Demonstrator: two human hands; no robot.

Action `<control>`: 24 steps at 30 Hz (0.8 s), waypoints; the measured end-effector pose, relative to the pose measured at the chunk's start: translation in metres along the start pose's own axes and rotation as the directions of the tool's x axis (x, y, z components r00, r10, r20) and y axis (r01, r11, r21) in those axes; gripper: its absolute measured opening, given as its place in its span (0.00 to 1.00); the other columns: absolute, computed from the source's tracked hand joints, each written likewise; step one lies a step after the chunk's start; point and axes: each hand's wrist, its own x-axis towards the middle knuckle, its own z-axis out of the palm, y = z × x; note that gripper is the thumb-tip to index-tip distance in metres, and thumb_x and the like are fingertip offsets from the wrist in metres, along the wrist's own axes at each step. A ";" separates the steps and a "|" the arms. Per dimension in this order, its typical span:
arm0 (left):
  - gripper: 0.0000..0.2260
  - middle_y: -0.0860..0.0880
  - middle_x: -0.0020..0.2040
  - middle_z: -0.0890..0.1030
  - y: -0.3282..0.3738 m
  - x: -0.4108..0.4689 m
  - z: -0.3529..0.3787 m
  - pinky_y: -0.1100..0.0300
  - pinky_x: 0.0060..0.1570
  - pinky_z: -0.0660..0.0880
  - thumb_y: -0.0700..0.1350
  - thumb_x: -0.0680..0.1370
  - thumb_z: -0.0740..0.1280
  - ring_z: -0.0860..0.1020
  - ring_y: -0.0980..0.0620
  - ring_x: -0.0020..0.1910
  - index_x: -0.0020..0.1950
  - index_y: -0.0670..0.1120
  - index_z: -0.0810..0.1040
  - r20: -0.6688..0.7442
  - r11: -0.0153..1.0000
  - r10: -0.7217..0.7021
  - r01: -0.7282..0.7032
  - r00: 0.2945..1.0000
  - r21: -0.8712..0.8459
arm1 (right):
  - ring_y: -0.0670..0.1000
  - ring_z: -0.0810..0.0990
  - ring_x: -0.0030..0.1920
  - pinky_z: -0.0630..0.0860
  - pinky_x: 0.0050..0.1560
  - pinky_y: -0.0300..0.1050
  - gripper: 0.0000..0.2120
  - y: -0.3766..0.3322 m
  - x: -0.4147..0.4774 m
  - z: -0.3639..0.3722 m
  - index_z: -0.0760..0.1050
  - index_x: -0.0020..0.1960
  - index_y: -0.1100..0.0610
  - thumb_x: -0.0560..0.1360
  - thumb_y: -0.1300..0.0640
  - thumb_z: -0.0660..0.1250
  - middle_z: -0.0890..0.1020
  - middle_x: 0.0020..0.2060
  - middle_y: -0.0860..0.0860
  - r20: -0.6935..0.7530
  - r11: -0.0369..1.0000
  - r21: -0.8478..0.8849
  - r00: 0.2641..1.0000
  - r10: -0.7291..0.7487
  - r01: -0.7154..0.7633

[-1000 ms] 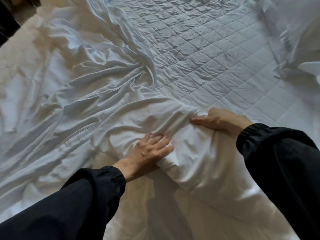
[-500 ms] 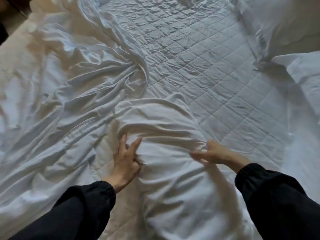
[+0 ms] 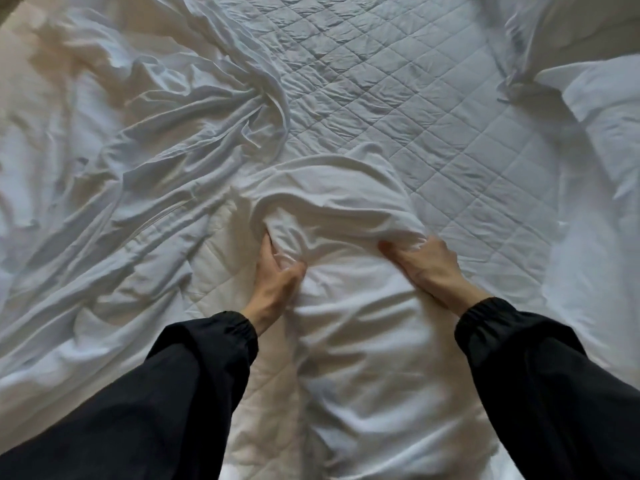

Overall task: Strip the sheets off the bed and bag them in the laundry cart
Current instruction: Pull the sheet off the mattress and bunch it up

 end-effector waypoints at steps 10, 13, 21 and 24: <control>0.16 0.42 0.51 0.83 -0.006 0.012 0.032 0.54 0.42 0.79 0.49 0.76 0.60 0.81 0.45 0.47 0.58 0.43 0.78 0.122 0.853 -0.276 0.301 0.954 -0.427 | 0.52 0.80 0.52 0.76 0.57 0.47 0.40 0.058 -0.006 -0.023 0.75 0.61 0.54 0.57 0.31 0.74 0.82 0.54 0.50 -0.021 0.933 0.335 0.989 0.148 -0.133; 0.27 0.39 0.59 0.80 -0.026 0.018 0.035 0.43 0.52 0.79 0.63 0.72 0.65 0.81 0.41 0.54 0.61 0.44 0.78 0.137 0.832 -0.341 0.366 0.930 -0.417 | 0.52 0.80 0.53 0.76 0.58 0.47 0.38 0.064 0.005 -0.014 0.74 0.63 0.54 0.58 0.37 0.77 0.81 0.54 0.50 0.065 0.889 0.430 0.987 0.146 -0.160; 0.30 0.42 0.57 0.82 -0.001 0.016 0.029 0.50 0.47 0.78 0.67 0.78 0.52 0.82 0.43 0.53 0.63 0.47 0.77 0.328 0.681 -0.283 0.430 0.901 -0.594 | 0.53 0.84 0.46 0.80 0.51 0.47 0.26 0.039 -0.006 -0.022 0.78 0.59 0.60 0.63 0.53 0.78 0.85 0.47 0.55 0.352 0.739 0.645 0.934 -0.061 -0.194; 0.31 0.40 0.61 0.80 0.016 0.015 0.020 0.45 0.56 0.75 0.68 0.77 0.53 0.79 0.40 0.59 0.67 0.46 0.76 0.441 0.664 -0.199 0.451 0.875 -0.596 | 0.53 0.84 0.44 0.82 0.46 0.45 0.20 0.027 -0.017 -0.032 0.79 0.55 0.59 0.65 0.54 0.75 0.85 0.47 0.57 0.415 0.686 0.691 0.902 -0.117 -0.229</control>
